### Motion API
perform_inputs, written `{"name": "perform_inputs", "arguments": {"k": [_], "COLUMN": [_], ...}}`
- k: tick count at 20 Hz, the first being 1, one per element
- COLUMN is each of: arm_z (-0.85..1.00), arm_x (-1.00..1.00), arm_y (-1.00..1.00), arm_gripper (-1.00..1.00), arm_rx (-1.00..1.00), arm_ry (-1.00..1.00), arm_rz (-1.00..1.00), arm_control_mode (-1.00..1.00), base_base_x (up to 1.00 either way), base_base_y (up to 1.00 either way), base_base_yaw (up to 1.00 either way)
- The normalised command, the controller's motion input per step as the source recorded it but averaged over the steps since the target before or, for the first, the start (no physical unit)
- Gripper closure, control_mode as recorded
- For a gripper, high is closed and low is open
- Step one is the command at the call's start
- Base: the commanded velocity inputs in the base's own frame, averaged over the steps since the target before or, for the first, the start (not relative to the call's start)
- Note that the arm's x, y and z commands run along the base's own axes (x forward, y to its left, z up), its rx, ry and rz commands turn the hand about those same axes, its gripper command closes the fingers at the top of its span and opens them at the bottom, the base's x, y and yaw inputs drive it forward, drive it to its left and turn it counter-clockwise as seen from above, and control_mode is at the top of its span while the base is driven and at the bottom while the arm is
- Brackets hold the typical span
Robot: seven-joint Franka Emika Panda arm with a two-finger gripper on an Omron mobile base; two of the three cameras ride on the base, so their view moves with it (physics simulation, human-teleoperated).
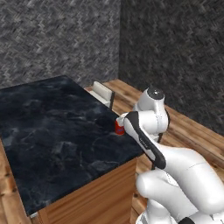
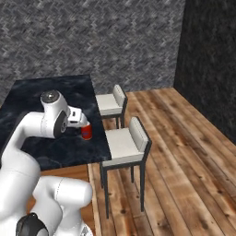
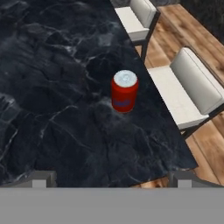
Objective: Four empty soda cans are scattered around the kitchen. Gather all the cans and cluster them next to the stove for recycling.
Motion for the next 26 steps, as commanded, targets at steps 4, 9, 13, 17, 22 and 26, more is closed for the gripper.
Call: {"name": "perform_inputs", "arguments": {"k": [4, 9, 13, 17, 22, 26], "arm_z": [-0.01, -0.04, -0.13, -0.20, -0.16, -0.11], "arm_x": [0.20, 0.21, 0.25, 0.28, 0.23, 0.18], "arm_y": [0.00, 0.01, 0.01, 0.01, 0.00, 0.00], "arm_gripper": [-1.00, -1.00, -1.00, -1.00, -1.00, -1.00], "arm_rx": [0.00, 0.00, 0.00, 0.00, 0.00, 0.00], "arm_ry": [0.01, 0.01, 0.03, 0.05, 0.04, 0.02], "arm_rz": [0.00, 0.00, 0.00, 0.00, 0.00, 0.00], "arm_control_mode": [-1.00, -1.00, -1.00, -1.00, -1.00, -1.00], "base_base_x": [0.00, 0.00, 0.00, 0.00, 0.00, 0.00], "base_base_y": [0.00, 0.00, 0.00, 0.00, 0.00, 0.00], "base_base_yaw": [0.00, 0.00, 0.00, 0.00, 0.00, 0.00]}}
